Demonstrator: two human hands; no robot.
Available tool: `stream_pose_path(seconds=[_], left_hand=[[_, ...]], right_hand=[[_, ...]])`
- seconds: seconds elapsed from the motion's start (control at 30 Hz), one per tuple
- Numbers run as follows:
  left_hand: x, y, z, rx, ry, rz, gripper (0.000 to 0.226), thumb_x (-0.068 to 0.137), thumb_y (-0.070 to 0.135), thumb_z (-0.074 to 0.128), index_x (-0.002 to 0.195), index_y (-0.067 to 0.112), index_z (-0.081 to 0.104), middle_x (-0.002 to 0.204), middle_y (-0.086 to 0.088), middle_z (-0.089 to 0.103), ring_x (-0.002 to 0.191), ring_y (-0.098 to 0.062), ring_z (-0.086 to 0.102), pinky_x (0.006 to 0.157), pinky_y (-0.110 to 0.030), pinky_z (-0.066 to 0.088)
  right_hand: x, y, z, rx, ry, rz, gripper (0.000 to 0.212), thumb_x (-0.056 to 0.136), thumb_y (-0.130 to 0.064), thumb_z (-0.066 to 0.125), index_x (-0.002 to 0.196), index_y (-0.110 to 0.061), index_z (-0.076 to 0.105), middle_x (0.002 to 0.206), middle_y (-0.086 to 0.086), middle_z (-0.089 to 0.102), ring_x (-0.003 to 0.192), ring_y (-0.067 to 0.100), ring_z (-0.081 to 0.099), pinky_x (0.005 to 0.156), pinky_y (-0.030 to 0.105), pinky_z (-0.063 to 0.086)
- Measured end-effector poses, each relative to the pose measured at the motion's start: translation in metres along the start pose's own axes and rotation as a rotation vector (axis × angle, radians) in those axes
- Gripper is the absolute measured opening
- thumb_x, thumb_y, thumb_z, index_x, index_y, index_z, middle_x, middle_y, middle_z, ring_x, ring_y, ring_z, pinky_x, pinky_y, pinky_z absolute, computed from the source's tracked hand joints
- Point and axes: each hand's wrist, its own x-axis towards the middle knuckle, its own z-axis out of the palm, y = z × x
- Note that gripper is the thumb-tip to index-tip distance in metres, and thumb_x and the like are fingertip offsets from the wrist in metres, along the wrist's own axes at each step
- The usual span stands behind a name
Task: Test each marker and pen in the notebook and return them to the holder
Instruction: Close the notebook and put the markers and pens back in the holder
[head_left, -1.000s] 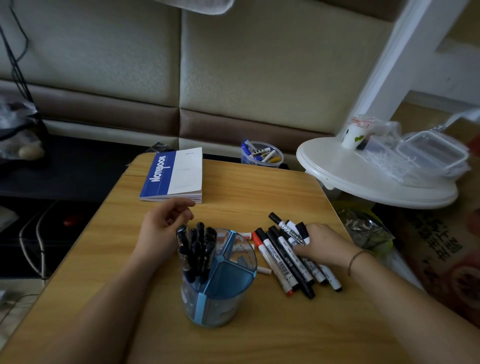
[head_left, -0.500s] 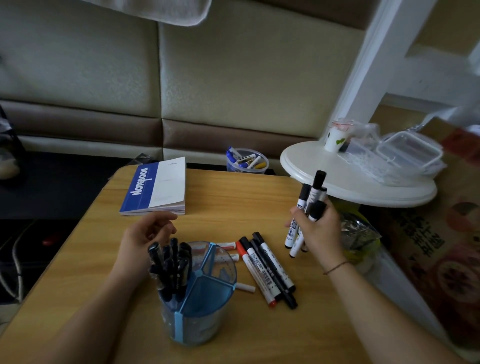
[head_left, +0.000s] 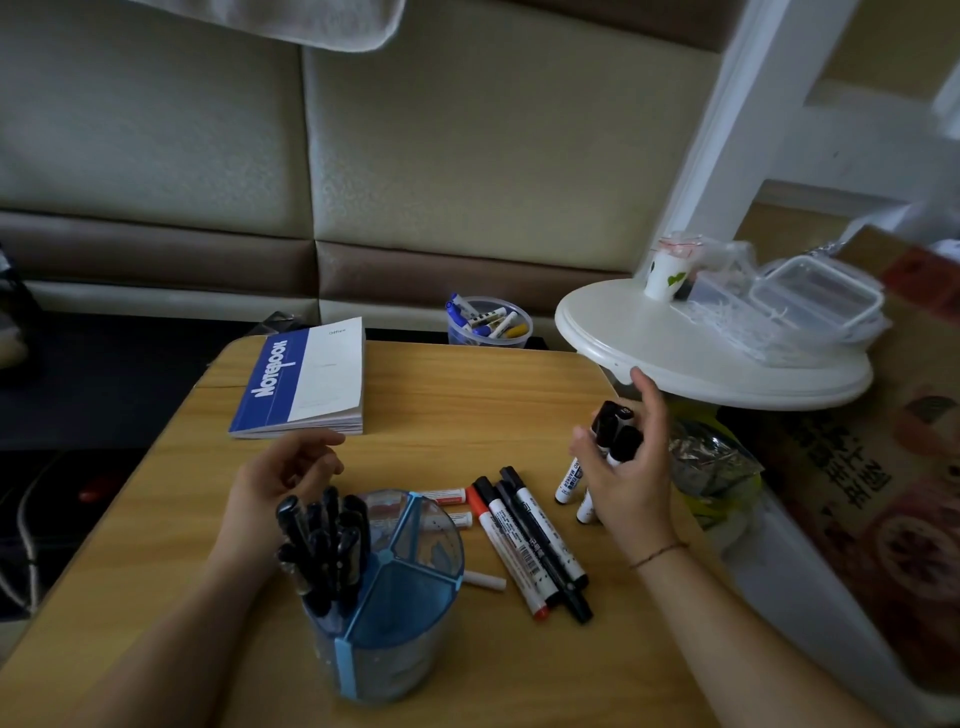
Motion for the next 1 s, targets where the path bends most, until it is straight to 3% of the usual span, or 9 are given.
stream_pose_path(seconds=[0.1,0.2,0.27,0.4,0.53,0.7,0.77,0.87,1.0], left_hand=[[-0.001,0.004,0.001,0.002,0.004,0.003,0.021,0.093,0.010,0.062,0.102,0.028,0.068,0.088,0.000,0.069,0.078,-0.023,0.065,0.075,-0.052,0.058],[-0.002,0.006,0.001,-0.006,0.003,-0.018,0.021,0.094,0.010,0.061,0.102,0.029,0.068,0.088,0.002,0.068,0.078,-0.020,0.066,0.075,-0.050,0.058],[-0.003,0.007,0.001,-0.034,0.004,-0.038,0.022,0.094,0.011,0.061,0.102,0.030,0.068,0.089,0.001,0.068,0.080,-0.022,0.066,0.076,-0.050,0.059],[-0.003,0.010,0.001,-0.047,-0.003,-0.043,0.022,0.094,0.010,0.060,0.102,0.029,0.068,0.089,0.000,0.068,0.084,-0.022,0.066,0.078,-0.048,0.059],[-0.005,0.014,0.002,-0.044,-0.037,-0.027,0.022,0.094,0.011,0.060,0.103,0.030,0.067,0.091,0.000,0.068,0.087,-0.021,0.068,0.080,-0.047,0.058],[-0.009,0.020,0.000,-0.064,-0.015,-0.032,0.026,0.094,0.007,0.061,0.099,0.032,0.069,0.087,0.002,0.068,0.086,-0.025,0.068,0.080,-0.049,0.058],[-0.010,0.021,-0.001,-0.105,0.000,-0.055,0.026,0.093,0.005,0.062,0.099,0.030,0.070,0.089,-0.001,0.068,0.088,-0.030,0.068,0.081,-0.053,0.058],[-0.012,0.023,-0.002,-0.085,-0.012,-0.040,0.030,0.091,0.003,0.064,0.099,0.031,0.069,0.089,0.001,0.068,0.089,-0.024,0.068,0.082,-0.049,0.058],[-0.013,0.027,-0.002,-0.020,-0.018,-0.009,0.038,0.082,-0.003,0.075,0.099,0.030,0.068,0.084,0.007,0.068,0.083,-0.016,0.067,0.080,-0.039,0.059]], right_hand=[[0.002,0.003,0.002,-0.054,0.005,-0.113,0.045,0.088,-0.012,0.067,0.120,-0.040,0.051,0.111,0.004,0.061,0.102,0.022,0.063,0.083,0.042,0.056],[0.003,0.005,0.004,-0.031,-0.025,-0.165,0.019,0.092,-0.017,0.062,0.109,-0.023,0.057,0.096,0.000,0.064,0.084,0.018,0.069,0.073,0.045,0.059],[0.002,0.001,0.005,0.007,-0.024,-0.127,0.018,0.092,-0.013,0.061,0.107,-0.022,0.058,0.094,-0.004,0.065,0.081,0.017,0.070,0.074,0.047,0.059],[0.006,-0.042,0.000,0.103,0.054,-0.179,0.026,0.091,-0.003,0.061,0.104,-0.025,0.056,0.092,0.003,0.066,0.077,0.022,0.070,0.071,0.048,0.059],[0.013,-0.120,0.002,0.424,0.136,-0.300,0.026,0.092,0.009,0.056,0.101,-0.015,0.052,0.088,0.017,0.061,0.063,0.037,0.067,0.061,0.049,0.057],[-0.007,-0.172,0.027,0.855,0.031,-0.001,0.020,0.090,0.001,0.058,0.101,-0.014,0.052,0.085,0.013,0.060,0.059,0.028,0.066,0.059,0.042,0.056],[-0.014,-0.167,0.040,0.886,0.013,0.130,0.019,0.087,-0.001,0.061,0.100,-0.013,0.054,0.083,0.012,0.061,0.060,0.027,0.066,0.062,0.044,0.056],[-0.018,-0.155,0.052,0.860,0.025,0.284,0.021,0.088,0.005,0.060,0.101,-0.010,0.054,0.075,0.009,0.063,0.062,0.028,0.066,0.065,0.045,0.057],[-0.013,-0.141,0.052,0.812,0.062,0.305,0.023,0.087,0.007,0.062,0.100,-0.010,0.053,0.078,0.016,0.061,0.061,0.029,0.066,0.066,0.048,0.056]])
